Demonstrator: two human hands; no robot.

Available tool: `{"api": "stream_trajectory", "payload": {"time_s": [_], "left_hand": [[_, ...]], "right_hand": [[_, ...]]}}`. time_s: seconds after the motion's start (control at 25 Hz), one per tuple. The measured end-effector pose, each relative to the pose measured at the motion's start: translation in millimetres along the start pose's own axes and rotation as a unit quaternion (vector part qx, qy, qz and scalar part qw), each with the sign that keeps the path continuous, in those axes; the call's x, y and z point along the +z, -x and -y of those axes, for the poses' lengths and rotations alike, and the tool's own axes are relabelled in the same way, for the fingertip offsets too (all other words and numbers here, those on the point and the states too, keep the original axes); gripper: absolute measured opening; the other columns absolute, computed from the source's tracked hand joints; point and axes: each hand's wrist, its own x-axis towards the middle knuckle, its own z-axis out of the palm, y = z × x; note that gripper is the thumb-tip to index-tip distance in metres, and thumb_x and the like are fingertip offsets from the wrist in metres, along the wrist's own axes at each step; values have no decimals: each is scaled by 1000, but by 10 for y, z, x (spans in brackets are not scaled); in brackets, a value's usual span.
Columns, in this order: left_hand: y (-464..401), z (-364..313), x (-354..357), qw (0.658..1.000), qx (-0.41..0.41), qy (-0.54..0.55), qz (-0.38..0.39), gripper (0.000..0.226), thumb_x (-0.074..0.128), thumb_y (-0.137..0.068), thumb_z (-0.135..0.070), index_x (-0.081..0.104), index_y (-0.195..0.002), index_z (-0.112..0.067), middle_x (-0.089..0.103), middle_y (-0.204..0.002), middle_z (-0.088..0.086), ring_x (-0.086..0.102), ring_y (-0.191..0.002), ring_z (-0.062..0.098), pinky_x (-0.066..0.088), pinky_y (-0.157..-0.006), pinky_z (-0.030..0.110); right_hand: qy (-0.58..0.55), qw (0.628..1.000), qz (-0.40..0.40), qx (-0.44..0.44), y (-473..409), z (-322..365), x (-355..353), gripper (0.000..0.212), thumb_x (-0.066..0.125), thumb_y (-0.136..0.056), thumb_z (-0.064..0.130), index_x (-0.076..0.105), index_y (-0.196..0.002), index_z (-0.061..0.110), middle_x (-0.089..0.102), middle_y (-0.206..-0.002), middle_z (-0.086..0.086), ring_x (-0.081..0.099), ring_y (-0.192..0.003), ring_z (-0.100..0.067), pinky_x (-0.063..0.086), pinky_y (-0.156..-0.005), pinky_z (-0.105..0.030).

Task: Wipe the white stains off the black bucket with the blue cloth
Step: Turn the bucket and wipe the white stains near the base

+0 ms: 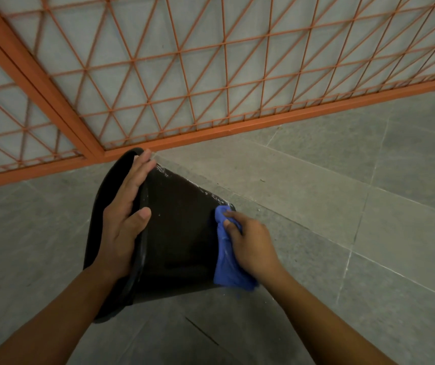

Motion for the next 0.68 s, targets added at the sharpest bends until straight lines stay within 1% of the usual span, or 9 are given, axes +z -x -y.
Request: {"api": "stream_trajectory", "payload": {"time_s": [0.04, 0.12, 0.2, 0.28, 0.36, 0.44, 0.56, 0.6, 0.68], "left_hand": [[8, 7, 0, 1000, 1, -3, 1, 82, 37, -87, -69, 39, -142, -8, 30, -157, -1, 21, -148, 16, 18, -118, 22], [22, 16, -7, 1000, 2, -3, 2, 83, 36, -87, -71, 39, -143, -9, 29, -158, -1, 20, -148, 15, 17, -118, 22], [22, 25, -20, 1000, 6, -5, 4, 82, 35, -87, -72, 38, -143, -11, 28, -158, -4, 19, -148, 14, 17, -118, 21], [3, 34, -23, 1000, 10, -12, 7, 81, 34, -88, -71, 38, -143, -12, 29, -157, -8, 19, -148, 14, 16, -118, 21], [-1, 32, -6, 1000, 9, -7, 0, 78, 36, -88, -71, 38, -142, -15, 30, -156, -11, 21, -148, 14, 17, -117, 21], [-1, 8, 23, 1000, 7, 7, -9, 76, 37, -87, -70, 39, -141, -17, 30, -156, -9, 22, -147, 15, 18, -118, 22], [-4, -31, 47, 1000, 3, 1, 4, 82, 37, -86, -72, 40, -141, -12, 31, -156, -6, 22, -147, 11, 17, -116, 17], [-8, -36, 43, 1000, 2, -2, 10, 84, 36, -86, -73, 41, -141, -9, 31, -156, -5, 21, -147, 11, 17, -116, 17], [-4, -26, 29, 1000, 3, -3, 10, 86, 36, -86, -73, 40, -142, -8, 30, -157, -5, 20, -147, 11, 17, -116, 17]], "right_hand": [[6, 1000, -7, 23, -111, -53, 5, 31, 42, -95, 24, 53, -124, 17, 65, -114, -4, 59, -103, -19, 33, -76, -15], [26, 996, -18, 79, -136, -191, -16, 29, 40, -96, 23, 54, -119, 14, 67, -108, -12, 60, -99, -26, 33, -69, -18], [40, 995, -25, 89, 68, -263, -35, 29, 40, -96, 23, 55, -118, 14, 68, -100, -13, 62, -91, -25, 33, -58, -13], [29, 998, -28, 41, 223, -182, -24, 31, 41, -95, 24, 52, -123, 17, 68, -104, -10, 62, -93, -22, 36, -64, -6], [19, 1000, -21, 0, 127, -74, -18, 31, 42, -95, 24, 52, -124, 18, 66, -111, -8, 60, -98, -22, 35, -74, -11], [22, 1000, -5, 21, -124, -81, -34, 31, 42, -95, 23, 53, -123, 16, 66, -110, -13, 61, -96, -27, 35, -75, -18], [33, 996, -1, 87, -204, -211, -50, 32, 38, -96, 23, 49, -125, 15, 65, -113, -15, 60, -99, -27, 39, -80, -24], [46, 995, -3, 90, -108, -212, -40, 33, 38, -97, 24, 48, -126, 15, 64, -115, -13, 60, -101, -25, 39, -83, -25], [56, 997, -11, 43, 109, -139, -16, 33, 38, -97, 24, 48, -127, 18, 63, -118, -9, 59, -104, -21, 38, -86, -22]]}}
